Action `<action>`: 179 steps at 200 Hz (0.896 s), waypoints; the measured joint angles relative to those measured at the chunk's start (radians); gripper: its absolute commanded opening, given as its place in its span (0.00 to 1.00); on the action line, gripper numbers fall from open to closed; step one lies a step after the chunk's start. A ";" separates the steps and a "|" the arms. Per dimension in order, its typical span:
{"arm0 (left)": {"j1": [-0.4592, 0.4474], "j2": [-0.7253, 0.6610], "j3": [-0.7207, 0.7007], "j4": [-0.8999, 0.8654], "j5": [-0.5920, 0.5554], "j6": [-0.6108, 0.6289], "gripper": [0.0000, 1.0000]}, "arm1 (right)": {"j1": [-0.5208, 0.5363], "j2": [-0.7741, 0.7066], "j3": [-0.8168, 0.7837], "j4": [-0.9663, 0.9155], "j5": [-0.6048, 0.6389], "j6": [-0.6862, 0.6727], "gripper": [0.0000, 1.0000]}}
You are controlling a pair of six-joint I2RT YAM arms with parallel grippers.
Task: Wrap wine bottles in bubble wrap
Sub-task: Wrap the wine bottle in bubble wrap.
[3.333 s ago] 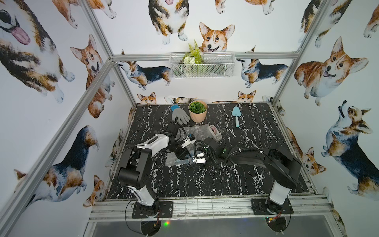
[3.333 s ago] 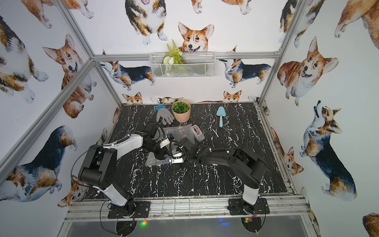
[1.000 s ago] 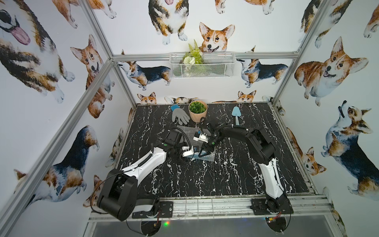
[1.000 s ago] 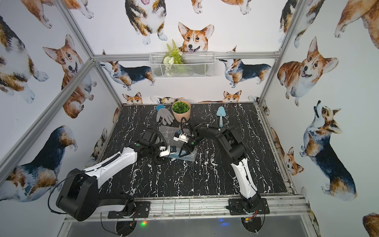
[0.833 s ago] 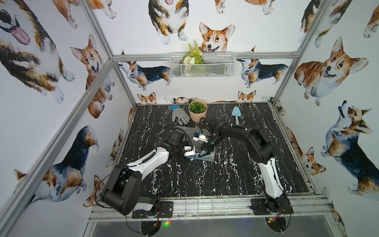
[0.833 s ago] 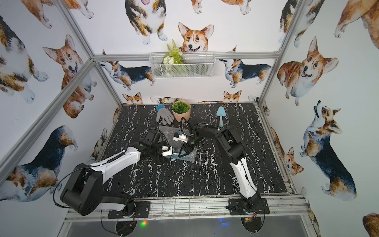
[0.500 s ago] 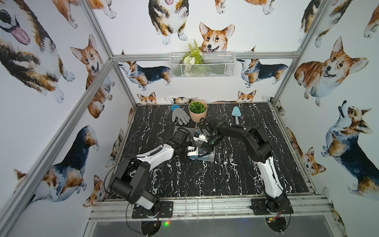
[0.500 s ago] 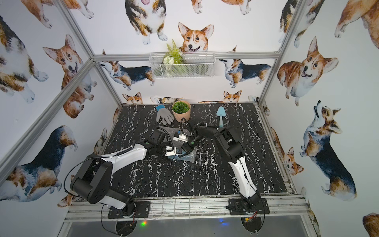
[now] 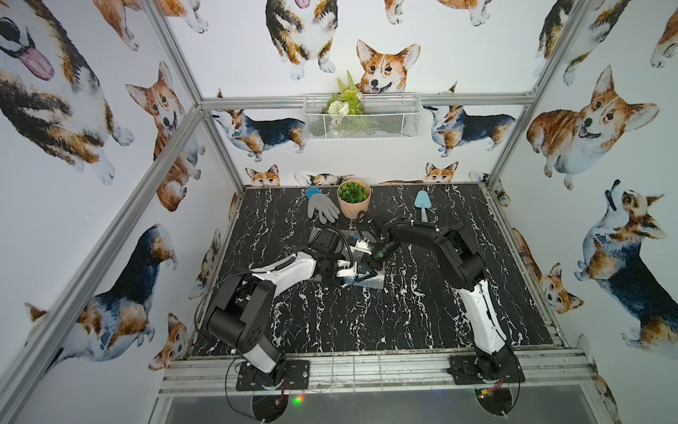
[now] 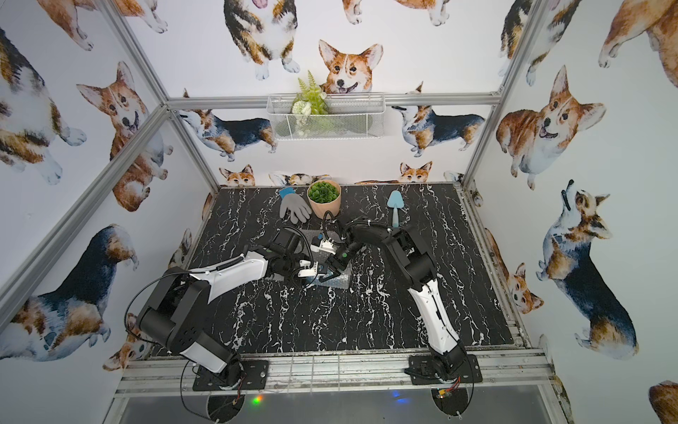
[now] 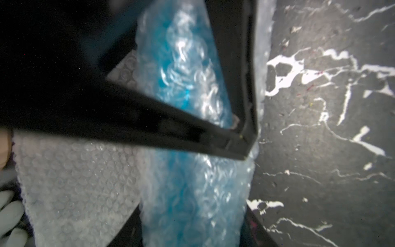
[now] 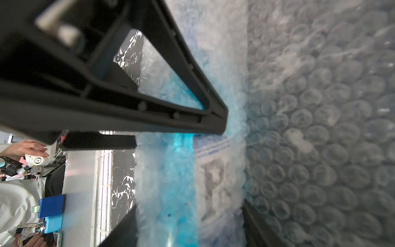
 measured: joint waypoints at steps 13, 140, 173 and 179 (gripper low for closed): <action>0.000 0.015 0.025 -0.025 0.010 0.000 0.39 | -0.006 -0.020 -0.012 0.010 0.034 0.002 0.74; 0.079 0.256 0.349 -0.410 0.188 -0.070 0.43 | 0.005 -0.938 -0.837 0.617 0.371 0.055 0.81; 0.101 0.297 0.394 -0.460 0.237 -0.074 0.44 | 0.209 -0.931 -0.908 0.769 0.545 -0.056 0.83; 0.104 0.303 0.399 -0.467 0.244 -0.075 0.44 | 0.240 -0.906 -0.912 0.797 0.578 -0.088 0.83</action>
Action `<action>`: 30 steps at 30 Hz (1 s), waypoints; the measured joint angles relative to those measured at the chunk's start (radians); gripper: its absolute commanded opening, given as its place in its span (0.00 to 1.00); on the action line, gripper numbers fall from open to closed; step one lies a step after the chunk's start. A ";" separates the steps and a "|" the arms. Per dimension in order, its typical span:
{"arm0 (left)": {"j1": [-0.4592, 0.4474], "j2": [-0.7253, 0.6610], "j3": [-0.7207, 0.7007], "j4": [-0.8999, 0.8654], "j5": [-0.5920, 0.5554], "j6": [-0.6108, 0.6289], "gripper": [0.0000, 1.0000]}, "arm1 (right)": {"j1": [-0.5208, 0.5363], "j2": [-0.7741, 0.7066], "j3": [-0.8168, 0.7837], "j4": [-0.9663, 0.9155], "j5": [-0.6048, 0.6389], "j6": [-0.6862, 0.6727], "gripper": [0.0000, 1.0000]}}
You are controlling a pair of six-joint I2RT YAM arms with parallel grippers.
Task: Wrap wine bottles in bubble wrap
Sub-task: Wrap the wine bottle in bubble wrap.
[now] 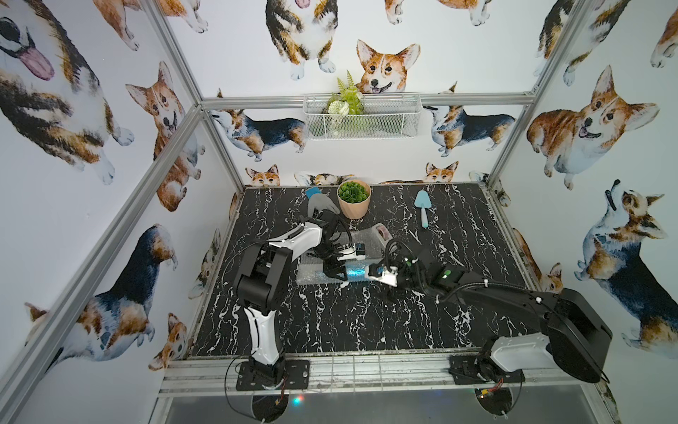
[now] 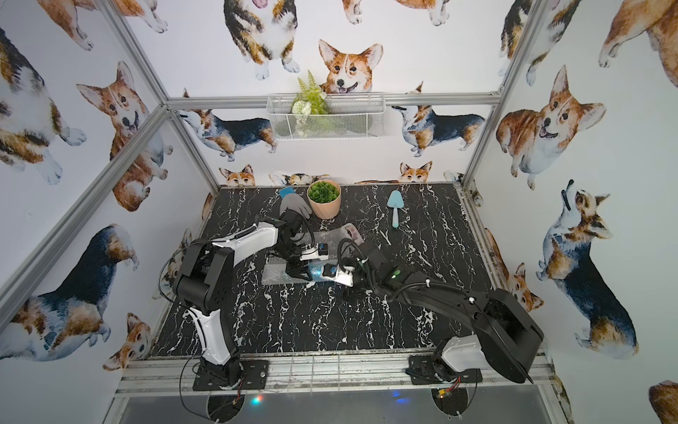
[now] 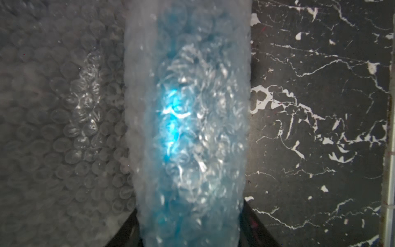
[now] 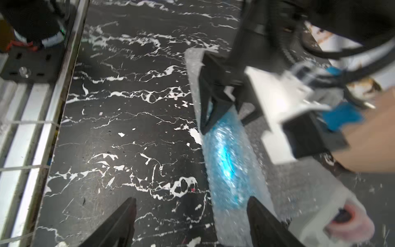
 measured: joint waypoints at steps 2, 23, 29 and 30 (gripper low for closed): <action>0.001 0.016 0.020 -0.021 0.009 -0.001 0.44 | 0.053 0.074 -0.005 0.055 0.072 -0.085 0.83; 0.011 0.061 0.069 -0.102 0.065 -0.027 0.54 | 0.086 0.505 0.235 0.212 0.353 -0.449 0.79; 0.013 0.056 0.074 -0.131 0.066 -0.023 0.72 | 0.061 0.523 0.257 0.190 0.333 -0.455 0.64; 0.013 0.049 0.078 -0.140 0.067 -0.023 0.76 | 0.057 0.525 0.261 0.180 0.333 -0.455 0.56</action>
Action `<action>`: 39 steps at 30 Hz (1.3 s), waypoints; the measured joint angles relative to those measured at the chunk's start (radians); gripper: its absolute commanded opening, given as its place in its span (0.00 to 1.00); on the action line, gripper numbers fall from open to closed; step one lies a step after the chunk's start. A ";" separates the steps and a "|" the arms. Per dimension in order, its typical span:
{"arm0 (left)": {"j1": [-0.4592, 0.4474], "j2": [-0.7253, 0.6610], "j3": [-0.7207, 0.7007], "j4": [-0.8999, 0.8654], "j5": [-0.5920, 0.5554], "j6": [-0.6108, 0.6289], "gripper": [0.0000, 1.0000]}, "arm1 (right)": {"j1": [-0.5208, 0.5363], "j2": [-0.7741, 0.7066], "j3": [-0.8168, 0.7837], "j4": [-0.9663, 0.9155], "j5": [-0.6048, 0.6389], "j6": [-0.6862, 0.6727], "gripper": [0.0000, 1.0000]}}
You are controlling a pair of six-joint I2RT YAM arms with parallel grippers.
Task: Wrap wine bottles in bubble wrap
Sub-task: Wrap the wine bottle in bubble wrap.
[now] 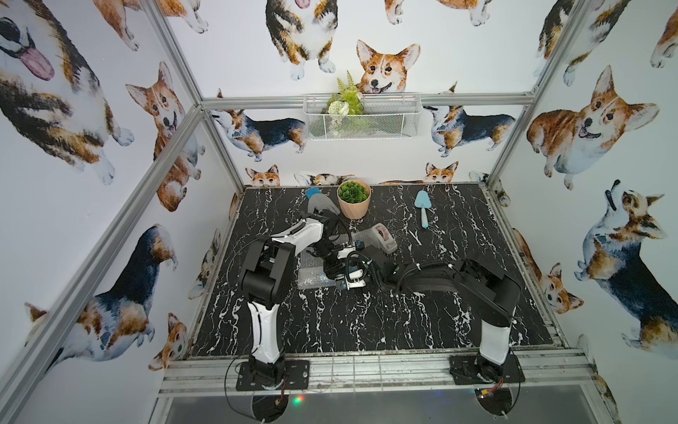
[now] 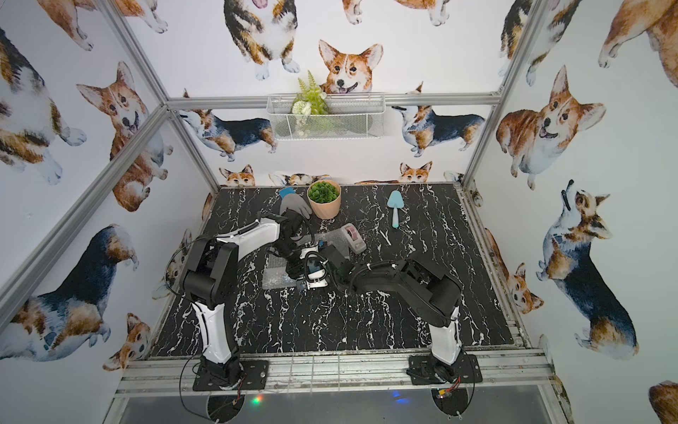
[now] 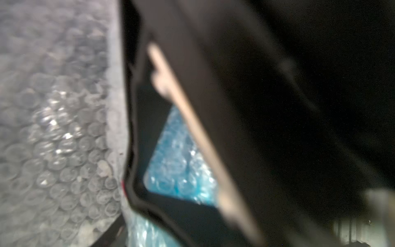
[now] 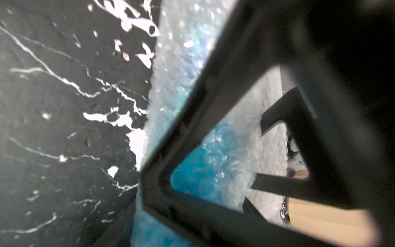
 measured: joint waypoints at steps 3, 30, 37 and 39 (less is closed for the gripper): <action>0.001 -0.021 0.010 -0.019 0.002 -0.006 0.90 | -0.010 0.006 0.011 -0.016 -0.015 0.003 0.49; 0.027 -0.807 -0.520 0.089 -0.187 -0.169 0.99 | -0.174 0.214 0.464 -0.816 -0.666 0.487 0.53; -0.127 -0.787 -0.668 0.328 -0.259 -0.011 0.98 | -0.190 0.309 0.584 -0.957 -0.769 0.475 0.56; -0.145 -0.760 -0.689 0.399 -0.281 0.020 0.97 | -0.190 0.330 0.610 -0.983 -0.795 0.472 0.57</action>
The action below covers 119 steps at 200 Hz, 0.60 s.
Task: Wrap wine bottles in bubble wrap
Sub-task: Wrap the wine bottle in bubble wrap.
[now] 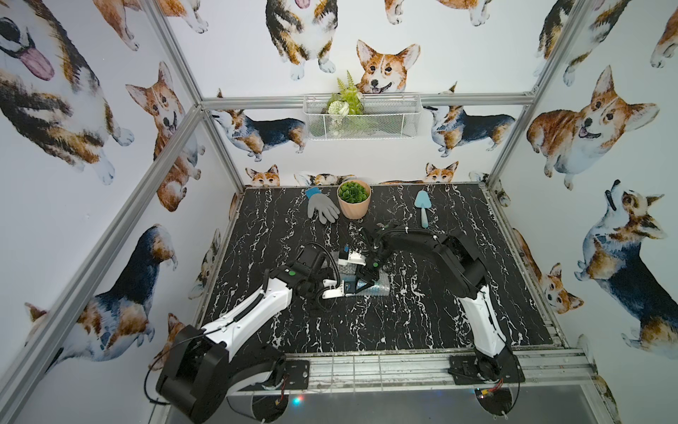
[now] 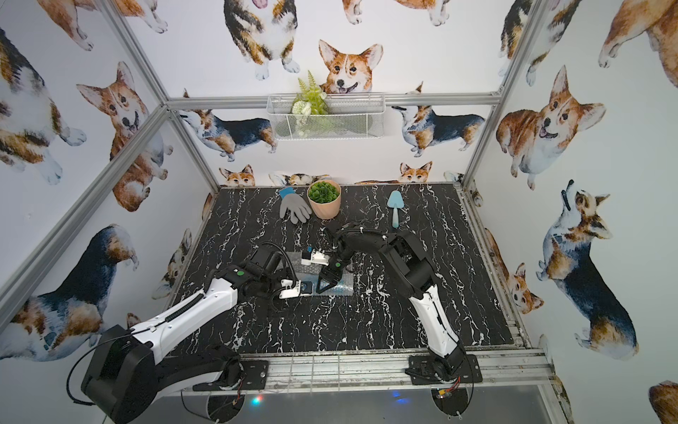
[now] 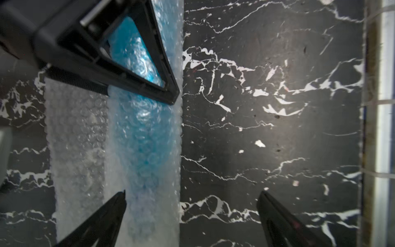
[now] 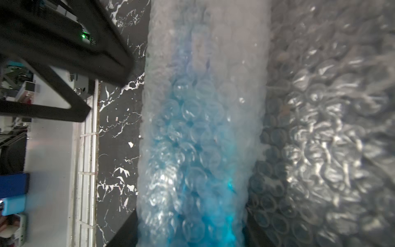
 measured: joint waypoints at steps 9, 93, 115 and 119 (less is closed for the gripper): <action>-0.015 0.021 -0.015 0.050 -0.024 0.016 0.97 | 0.000 0.015 0.016 -0.018 -0.018 -0.004 0.57; -0.050 0.216 -0.011 0.312 -0.107 0.051 0.68 | -0.002 0.062 0.063 -0.082 -0.084 -0.024 0.62; -0.051 0.222 -0.005 0.290 -0.105 0.051 0.58 | -0.002 0.061 0.063 -0.082 -0.085 -0.020 0.68; -0.051 0.224 -0.004 0.289 -0.104 0.051 0.57 | -0.002 0.060 0.063 -0.083 -0.085 -0.018 0.69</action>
